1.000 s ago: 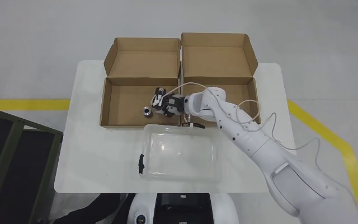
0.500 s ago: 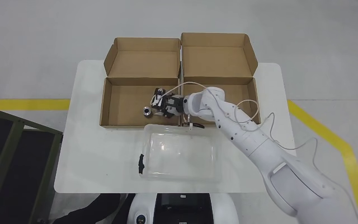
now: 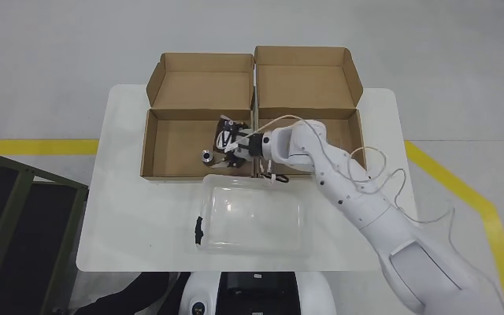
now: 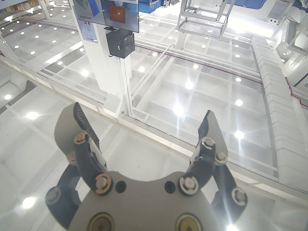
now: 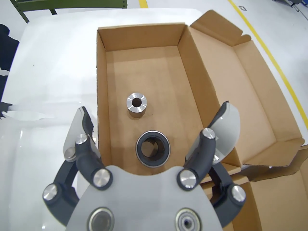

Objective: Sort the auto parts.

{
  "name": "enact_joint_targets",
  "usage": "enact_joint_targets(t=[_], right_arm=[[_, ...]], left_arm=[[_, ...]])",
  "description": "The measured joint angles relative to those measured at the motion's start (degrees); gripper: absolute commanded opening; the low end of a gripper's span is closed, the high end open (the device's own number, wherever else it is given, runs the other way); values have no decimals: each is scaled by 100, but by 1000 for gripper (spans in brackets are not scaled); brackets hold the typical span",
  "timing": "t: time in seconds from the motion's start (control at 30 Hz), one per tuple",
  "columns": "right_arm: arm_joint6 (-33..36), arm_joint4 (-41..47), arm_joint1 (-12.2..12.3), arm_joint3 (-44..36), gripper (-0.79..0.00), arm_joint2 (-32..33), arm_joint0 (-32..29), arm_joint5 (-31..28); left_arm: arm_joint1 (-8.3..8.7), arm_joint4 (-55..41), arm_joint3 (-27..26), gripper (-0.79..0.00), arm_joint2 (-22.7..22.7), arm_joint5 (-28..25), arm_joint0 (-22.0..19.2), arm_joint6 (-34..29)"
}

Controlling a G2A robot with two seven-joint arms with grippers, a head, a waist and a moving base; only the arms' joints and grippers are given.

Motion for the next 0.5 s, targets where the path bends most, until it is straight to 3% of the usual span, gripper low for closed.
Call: enact_joint_targets(t=[0.5], right_arm=[[382,36,563,-2062,0,1508,-1415,-437]], left_arm=[[0,0,0,0,0,0,0,0]])
